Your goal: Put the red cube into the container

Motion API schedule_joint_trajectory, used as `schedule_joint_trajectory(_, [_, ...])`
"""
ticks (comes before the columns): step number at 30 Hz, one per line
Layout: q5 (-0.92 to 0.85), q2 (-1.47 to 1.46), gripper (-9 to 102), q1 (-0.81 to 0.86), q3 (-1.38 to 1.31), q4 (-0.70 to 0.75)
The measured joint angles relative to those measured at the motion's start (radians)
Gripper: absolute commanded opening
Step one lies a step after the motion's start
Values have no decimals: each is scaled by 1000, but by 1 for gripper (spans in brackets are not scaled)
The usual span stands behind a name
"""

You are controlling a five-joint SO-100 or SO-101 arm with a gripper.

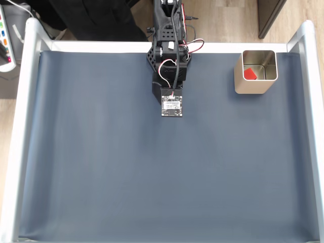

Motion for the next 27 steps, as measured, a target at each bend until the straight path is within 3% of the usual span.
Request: schedule_joint_trajectory(27, [0,0,1,-14,0,0])
